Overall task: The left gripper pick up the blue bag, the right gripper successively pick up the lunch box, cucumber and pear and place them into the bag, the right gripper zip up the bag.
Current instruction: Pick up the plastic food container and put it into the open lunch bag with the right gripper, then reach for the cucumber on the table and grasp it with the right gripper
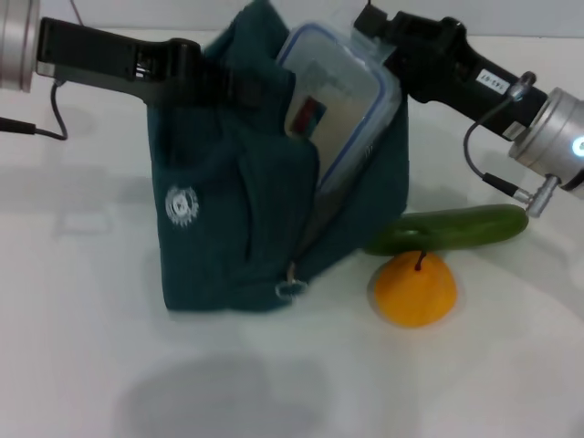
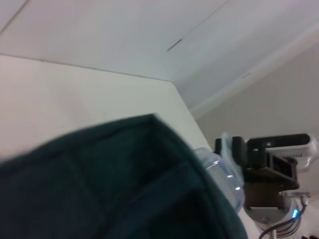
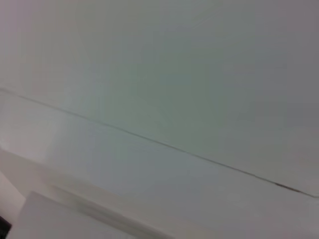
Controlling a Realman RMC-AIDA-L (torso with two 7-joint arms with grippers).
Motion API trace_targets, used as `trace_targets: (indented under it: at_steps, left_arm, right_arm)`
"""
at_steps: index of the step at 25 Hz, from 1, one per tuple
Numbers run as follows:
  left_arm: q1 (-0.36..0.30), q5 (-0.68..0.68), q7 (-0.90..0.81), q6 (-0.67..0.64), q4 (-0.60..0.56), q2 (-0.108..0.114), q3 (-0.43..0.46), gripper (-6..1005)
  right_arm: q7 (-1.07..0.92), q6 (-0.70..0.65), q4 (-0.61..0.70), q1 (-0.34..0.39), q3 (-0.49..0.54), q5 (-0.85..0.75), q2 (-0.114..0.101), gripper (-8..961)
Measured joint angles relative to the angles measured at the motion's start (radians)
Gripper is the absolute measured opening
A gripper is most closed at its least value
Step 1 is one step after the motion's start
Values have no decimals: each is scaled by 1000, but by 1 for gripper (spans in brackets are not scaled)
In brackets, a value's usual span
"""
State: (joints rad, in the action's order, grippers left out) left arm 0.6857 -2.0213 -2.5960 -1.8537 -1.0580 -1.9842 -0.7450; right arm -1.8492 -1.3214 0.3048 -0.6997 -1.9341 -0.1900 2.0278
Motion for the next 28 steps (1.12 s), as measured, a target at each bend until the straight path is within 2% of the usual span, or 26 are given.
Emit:
trace_targets:
  at_steps: [9,20,26,28]
  left_arm:
    - [0,3,34,-3,42,-5,-3,40]
    - [-4,0,36,-31,55,-1,-6,37]
    - [-28,1,36,-35,55,9,-3,37]
    - [-29,1,36,-35,55,9,-1,37]
  right_arm:
    - [3,137,55,-18,-83,-5,0,114]
    - [80,77,51,2,-37,3,-2,130]
    - [138,9,37,24,15,-6,-22,344]
    - [171,-20,34,45,40,-7,-40,578]
